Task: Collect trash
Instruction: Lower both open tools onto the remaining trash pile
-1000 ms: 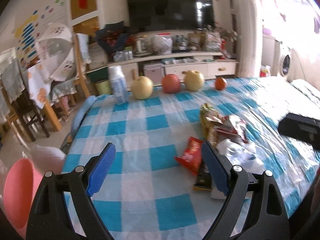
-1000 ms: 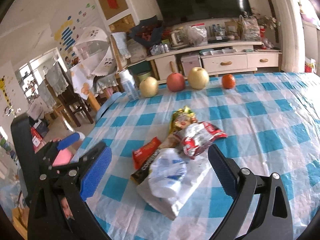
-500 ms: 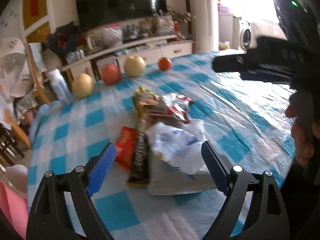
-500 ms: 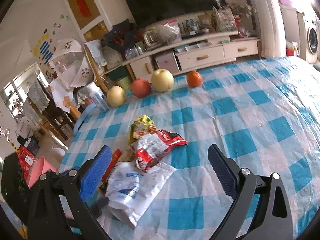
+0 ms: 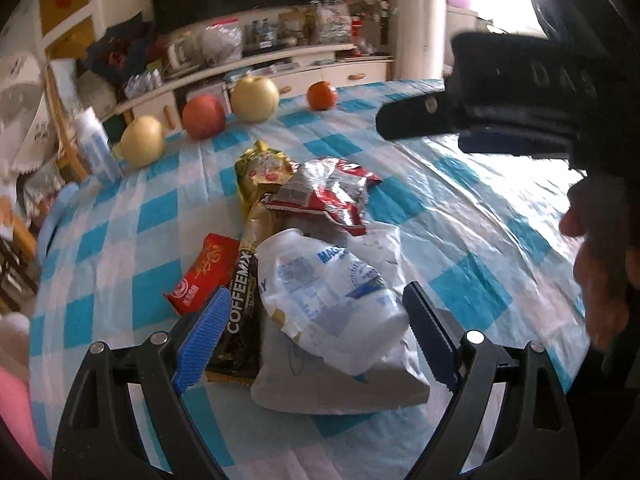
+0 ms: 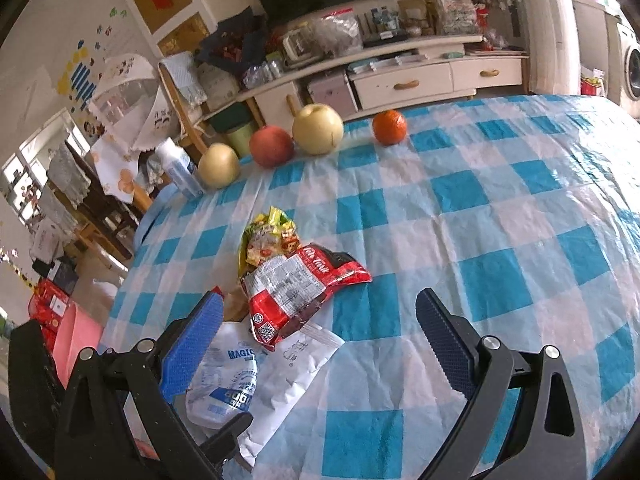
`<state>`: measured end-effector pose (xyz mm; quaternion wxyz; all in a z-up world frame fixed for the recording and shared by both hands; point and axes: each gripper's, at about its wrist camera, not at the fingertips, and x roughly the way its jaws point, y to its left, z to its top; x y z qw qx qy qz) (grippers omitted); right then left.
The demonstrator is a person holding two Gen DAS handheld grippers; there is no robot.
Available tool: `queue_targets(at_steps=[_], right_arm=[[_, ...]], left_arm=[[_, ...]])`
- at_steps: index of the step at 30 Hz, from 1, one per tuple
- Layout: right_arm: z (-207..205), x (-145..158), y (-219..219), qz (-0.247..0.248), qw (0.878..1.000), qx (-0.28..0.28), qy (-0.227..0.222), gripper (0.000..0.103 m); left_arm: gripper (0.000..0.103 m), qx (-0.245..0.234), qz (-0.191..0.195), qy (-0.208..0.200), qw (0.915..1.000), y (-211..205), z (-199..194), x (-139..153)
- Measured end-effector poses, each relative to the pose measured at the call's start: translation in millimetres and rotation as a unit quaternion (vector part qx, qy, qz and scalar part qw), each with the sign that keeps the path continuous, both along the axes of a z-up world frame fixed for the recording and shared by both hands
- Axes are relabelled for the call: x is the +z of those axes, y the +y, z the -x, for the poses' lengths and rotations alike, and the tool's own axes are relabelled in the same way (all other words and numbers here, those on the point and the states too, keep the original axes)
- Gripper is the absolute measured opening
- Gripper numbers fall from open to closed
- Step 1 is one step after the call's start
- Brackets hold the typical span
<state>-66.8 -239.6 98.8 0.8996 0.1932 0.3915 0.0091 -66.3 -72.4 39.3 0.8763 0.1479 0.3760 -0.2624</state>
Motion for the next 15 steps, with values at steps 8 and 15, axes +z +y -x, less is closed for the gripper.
queue_targets(at_steps=[8,15], right_arm=[[-21.8,-12.3,12.2,0.001,0.999,0.024,0.029,0.096],[-37.8,-26.2,18.1,-0.01,0.998,0.04,0.055,0.096]], left_arm=[[0.088,0.039,0.002,0.024,0.9989,-3.9,-18.2,-10.5],[0.088,0.079,0.055,0.067,0.9931,11.5,-36.4,-12.5]])
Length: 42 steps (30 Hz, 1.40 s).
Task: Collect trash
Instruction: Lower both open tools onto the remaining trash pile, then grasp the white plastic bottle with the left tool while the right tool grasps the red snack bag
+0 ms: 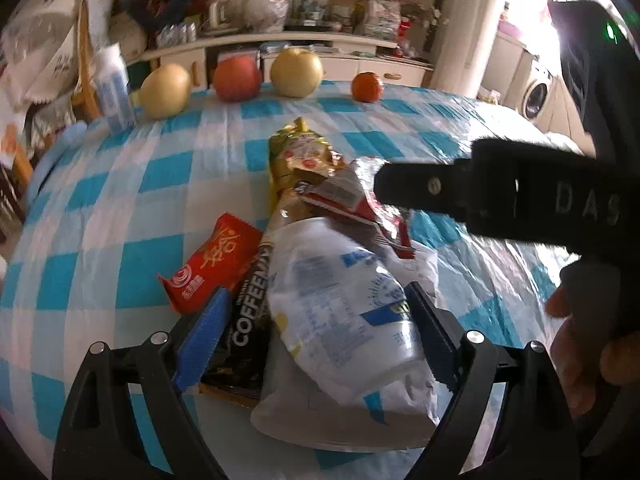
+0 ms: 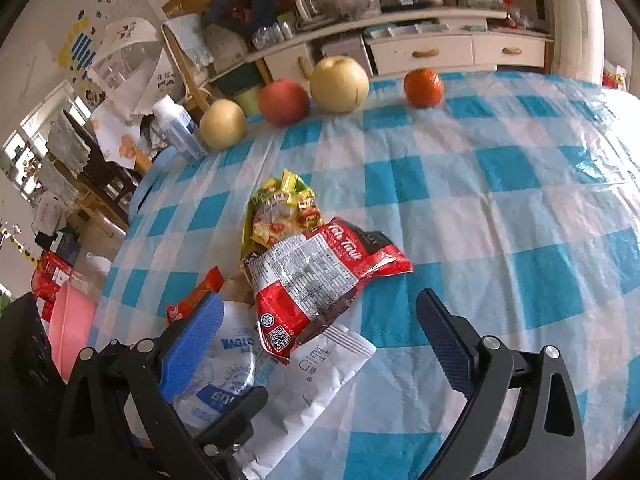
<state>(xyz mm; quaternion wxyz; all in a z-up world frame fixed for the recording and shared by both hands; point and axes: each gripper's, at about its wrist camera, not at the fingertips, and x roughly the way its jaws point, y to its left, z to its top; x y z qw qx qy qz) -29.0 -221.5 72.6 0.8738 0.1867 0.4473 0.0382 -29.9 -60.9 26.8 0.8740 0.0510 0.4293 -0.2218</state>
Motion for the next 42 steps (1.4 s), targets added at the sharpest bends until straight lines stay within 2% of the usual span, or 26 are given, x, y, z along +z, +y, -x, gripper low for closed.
queue_targets(at_steps=[5,13,15,18,22,31,36,42], right_arm=[[-8.5,-8.0,3.1,-0.011,1.0,0.004,0.014,0.096],[-19.3,-22.3,-3.6,-0.044,0.998,-0.013,0.033,0.096],[-20.8,-24.5,-6.4,-0.053,0.998,-0.02,0.034,0.096],[-22.0,-24.0,-8.5,-0.054,0.998,-0.025,0.028,0.096],[-23.6,-23.6,-8.5,-0.055,0.998,-0.029,0.019,0.095],[-26.0,-20.8,-1.2,-0.049,0.999,-0.013,0.0,0.071],[-24.4,-19.4,-2.0,-0.045,0.999,-0.011,-0.011,0.065],[-17.9,-13.0,-4.0,-0.05,0.998,-0.01,-0.034,0.06]], left_arm=[[0.088,0.014,0.027,0.018,0.9994,9.2,-6.6,-0.3],[0.069,0.023,0.03,0.022,0.9991,16.7,-11.1,-0.2],[0.061,0.022,0.034,0.028,0.9988,18.7,-13.2,-1.1],[0.055,0.023,0.04,0.029,0.9985,21.6,-14.4,-1.3],[0.053,0.023,0.05,0.032,0.998,25.6,-15.6,-0.9],[0.048,0.012,0.056,0.032,0.9978,28.3,-14.7,0.5],[0.041,0.008,0.065,0.028,0.9975,32.5,-13.4,2.7],[0.039,0.011,0.079,0.026,0.9964,41.3,-15.1,4.9]])
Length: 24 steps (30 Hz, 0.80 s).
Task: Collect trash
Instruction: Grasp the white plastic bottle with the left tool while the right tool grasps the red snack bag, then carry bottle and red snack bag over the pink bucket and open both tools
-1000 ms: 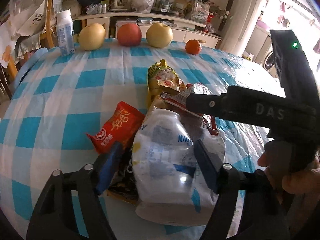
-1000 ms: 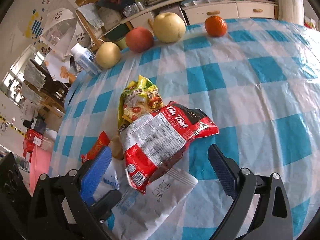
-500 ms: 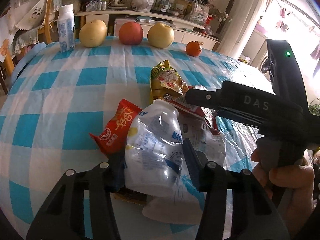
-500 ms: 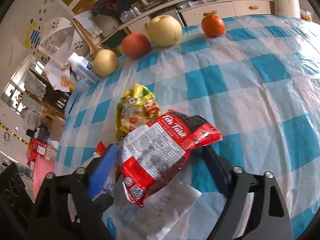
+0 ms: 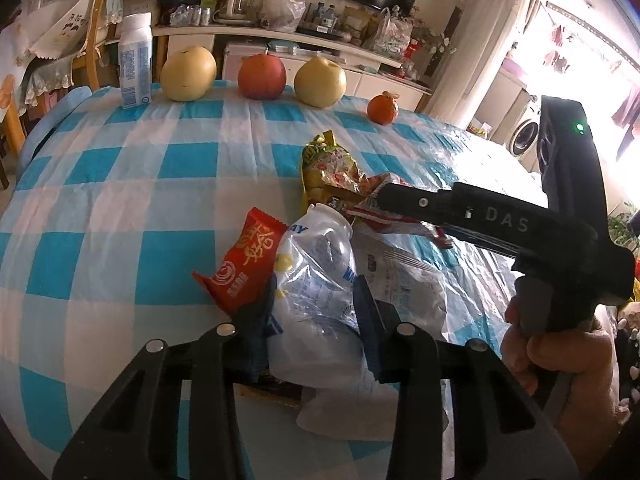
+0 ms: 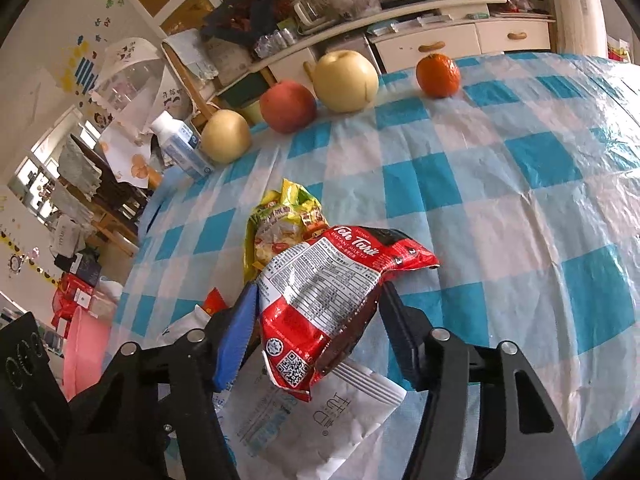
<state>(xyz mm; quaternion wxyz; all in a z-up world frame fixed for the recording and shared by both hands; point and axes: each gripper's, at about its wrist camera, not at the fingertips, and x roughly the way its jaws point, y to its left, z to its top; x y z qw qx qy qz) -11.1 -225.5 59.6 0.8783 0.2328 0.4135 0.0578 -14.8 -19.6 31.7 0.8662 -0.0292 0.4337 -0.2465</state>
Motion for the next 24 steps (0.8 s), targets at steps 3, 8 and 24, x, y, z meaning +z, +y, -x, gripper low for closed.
queue_targets(at_steps=[3,8,24], right_arm=[[2.2,2.2,-0.3,-0.002,1.0,0.001,-0.008,0.058],[6.0,5.6,-1.3,-0.004,1.0,-0.001,-0.019,0.057],[29.4,23.6,-9.5,-0.074,0.995,-0.002,-0.064,0.056]], left_arm=[[0.039,0.001,0.007,-0.001,1.0,4.1,-0.7,1.8],[0.038,0.009,0.018,-0.009,0.9998,15.1,-1.1,7.9],[0.037,0.032,0.055,-0.033,0.9974,52.3,3.1,31.1]])
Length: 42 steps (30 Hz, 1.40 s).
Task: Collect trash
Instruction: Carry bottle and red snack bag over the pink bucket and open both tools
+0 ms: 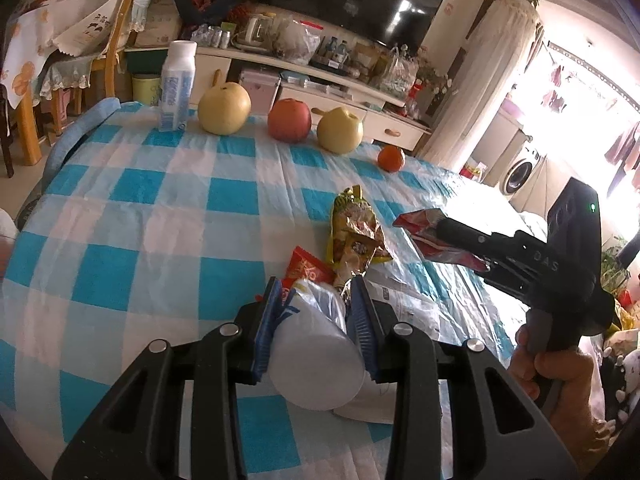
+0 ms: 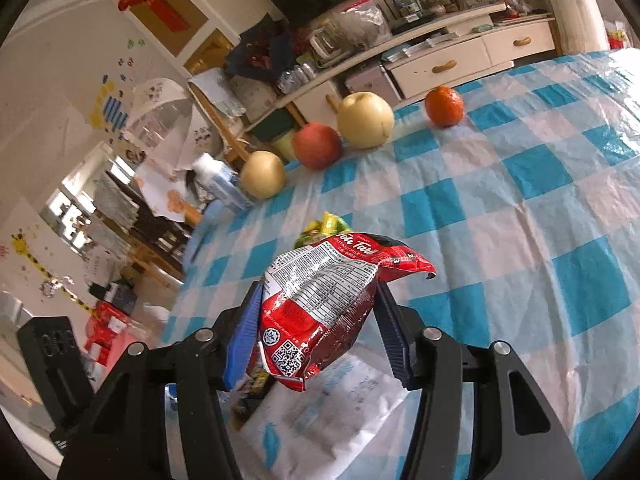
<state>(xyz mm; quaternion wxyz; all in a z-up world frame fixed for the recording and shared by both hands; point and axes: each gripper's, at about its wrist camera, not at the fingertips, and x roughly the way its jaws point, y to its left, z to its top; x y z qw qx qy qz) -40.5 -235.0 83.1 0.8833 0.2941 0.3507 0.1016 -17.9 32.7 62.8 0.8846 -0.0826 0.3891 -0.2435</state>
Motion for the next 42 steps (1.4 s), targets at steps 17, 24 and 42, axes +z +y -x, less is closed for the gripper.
queue_targets(at_steps=[17,24,42], right_arm=[[4.9,9.9,53.0,0.008,0.998,0.056,-0.02,0.056],[5.1,12.8,78.4,0.011,0.996,0.082,-0.021,0.056],[6.0,34.4,225.6,0.031,0.976,0.214,-0.036,0.056]], left_arm=[[0.037,0.029,0.021,-0.013,0.9993,47.4,6.2,13.3],[0.037,0.054,0.033,-0.022,0.9977,75.2,6.9,21.2],[0.037,0.163,0.084,-0.058,0.9813,196.5,25.1,48.1]])
